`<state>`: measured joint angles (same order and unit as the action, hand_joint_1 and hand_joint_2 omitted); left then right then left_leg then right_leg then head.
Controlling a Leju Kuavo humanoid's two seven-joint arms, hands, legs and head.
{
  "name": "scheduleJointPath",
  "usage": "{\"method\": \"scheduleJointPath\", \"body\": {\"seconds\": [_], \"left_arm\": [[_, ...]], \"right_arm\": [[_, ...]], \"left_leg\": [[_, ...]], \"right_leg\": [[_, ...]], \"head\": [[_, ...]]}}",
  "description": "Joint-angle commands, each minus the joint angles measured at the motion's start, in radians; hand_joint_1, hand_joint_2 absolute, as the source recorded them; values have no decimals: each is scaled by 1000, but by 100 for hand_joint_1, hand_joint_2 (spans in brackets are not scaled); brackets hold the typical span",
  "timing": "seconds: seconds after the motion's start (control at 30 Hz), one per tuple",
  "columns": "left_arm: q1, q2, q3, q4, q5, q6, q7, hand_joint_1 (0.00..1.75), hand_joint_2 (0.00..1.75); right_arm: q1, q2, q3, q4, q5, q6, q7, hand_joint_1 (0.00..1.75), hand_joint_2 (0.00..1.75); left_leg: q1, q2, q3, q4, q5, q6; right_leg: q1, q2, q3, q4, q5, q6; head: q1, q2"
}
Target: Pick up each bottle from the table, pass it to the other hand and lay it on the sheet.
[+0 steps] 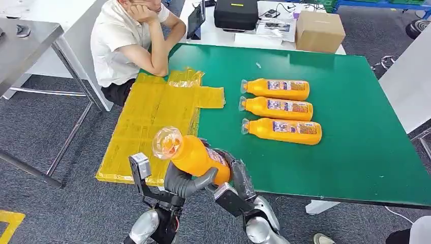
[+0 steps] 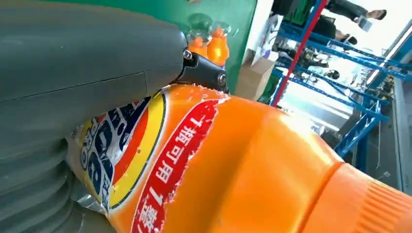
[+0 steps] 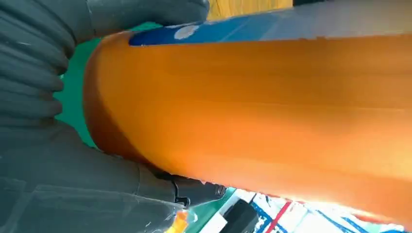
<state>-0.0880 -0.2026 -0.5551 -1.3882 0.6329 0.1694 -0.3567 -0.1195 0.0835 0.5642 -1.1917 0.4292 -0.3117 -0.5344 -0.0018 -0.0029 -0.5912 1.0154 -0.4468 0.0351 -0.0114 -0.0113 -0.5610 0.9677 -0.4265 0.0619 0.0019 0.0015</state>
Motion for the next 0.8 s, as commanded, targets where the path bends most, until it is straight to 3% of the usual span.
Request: {"method": "scheduleJointPath", "body": {"seconds": [0.03, 0.07, 0.37, 0.4, 0.47, 0.5, 0.53, 0.57, 0.63, 0.67, 0.7, 0.8], "left_arm": [[-52, 6, 20, -23, -4, 60, -14, 175, 175], [-46, 2, 26, -32, -11, 71, -22, 175, 175], [-31, 2, 35, -57, -29, 101, -26, 175, 175], [-21, 10, 52, -73, -48, 125, -39, 175, 175], [-1, 23, 85, -102, -71, 146, -55, 175, 175], [12, 32, 107, -118, -91, 160, -57, 175, 175], [15, 37, 120, -123, -111, 171, -55, 175, 175], [14, 41, 129, -121, -128, 183, -56, 175, 175], [0, 47, 157, -95, -218, 252, -65, 175, 175], [-7, 50, 164, -88, -236, 264, -72, 175, 175], [-34, 65, 168, -54, -386, 376, -118, 175, 175], [-77, 89, 170, 13, -584, 493, -110, 175, 175]], "right_arm": [[-19, 20, 56, 93, -9, -14, -26, 0, 175], [-12, 26, 46, 92, 5, -58, -33, 0, 175], [-3, 31, 32, 88, -5, -100, -40, 0, 175], [23, 37, -11, 57, 7, -229, -69, 0, 175], [57, 24, -55, -5, -6, -304, -81, 0, 175], [86, 18, -111, -57, 9, -386, -103, 0, 175], [125, 54, -224, -117, 64, -386, -147, 0, 175], [148, 70, -287, -162, 83, -386, -164, 0, 0], [211, 143, -506, -397, 216, -386, -164, 0, 0], [217, 154, -546, -450, 212, -386, -164, 0, 0], [229, 178, -628, -557, 213, -386, -164, 0, 0], [233, 182, -662, -623, 177, -386, -164, 0, 0]], "left_leg": [[0, 0, 2, -1, 0, -2], [1, 0, 1, 0, 0, -2], [1, 0, 1, 0, 0, -2], [0, 0, 1, -1, 0, -1], [0, -1, 1, -1, 0, -1], [0, -1, 2, -1, 0, -2], [0, -1, 2, -1, 0, -2], [0, -2, 1, -1, 0, -2], [0, -2, 1, 0, 0, -2], [-1, -2, -1, 0, 0, -2], [-1, -2, -2, 0, 0, -1], [-1, -4, -3, 0, 1, -1]], "right_leg": [[0, 1, 2, 0, 0, -2], [1, 1, 1, 0, 0, -2], [1, 0, 1, 0, 0, -1], [0, 0, 1, 0, 0, -1], [0, 0, 1, 0, 0, -1], [0, 0, 1, 0, -1, -2], [0, 0, 2, 0, -1, -2], [0, -1, 1, 0, -1, -2], [0, -1, 1, 1, -2, -2], [-1, -1, -1, 3, -2, -2], [-1, -1, -2, 2, -1, -1], [-1, -3, -3, 2, -1, -1]], "head": [[0, 0], [0, 0], [0, 0], [0, 0], [0, 0], [0, 0], [0, 0], [0, 0], [0, 0], [0, 0], [0, 0], [0, 0]]}}
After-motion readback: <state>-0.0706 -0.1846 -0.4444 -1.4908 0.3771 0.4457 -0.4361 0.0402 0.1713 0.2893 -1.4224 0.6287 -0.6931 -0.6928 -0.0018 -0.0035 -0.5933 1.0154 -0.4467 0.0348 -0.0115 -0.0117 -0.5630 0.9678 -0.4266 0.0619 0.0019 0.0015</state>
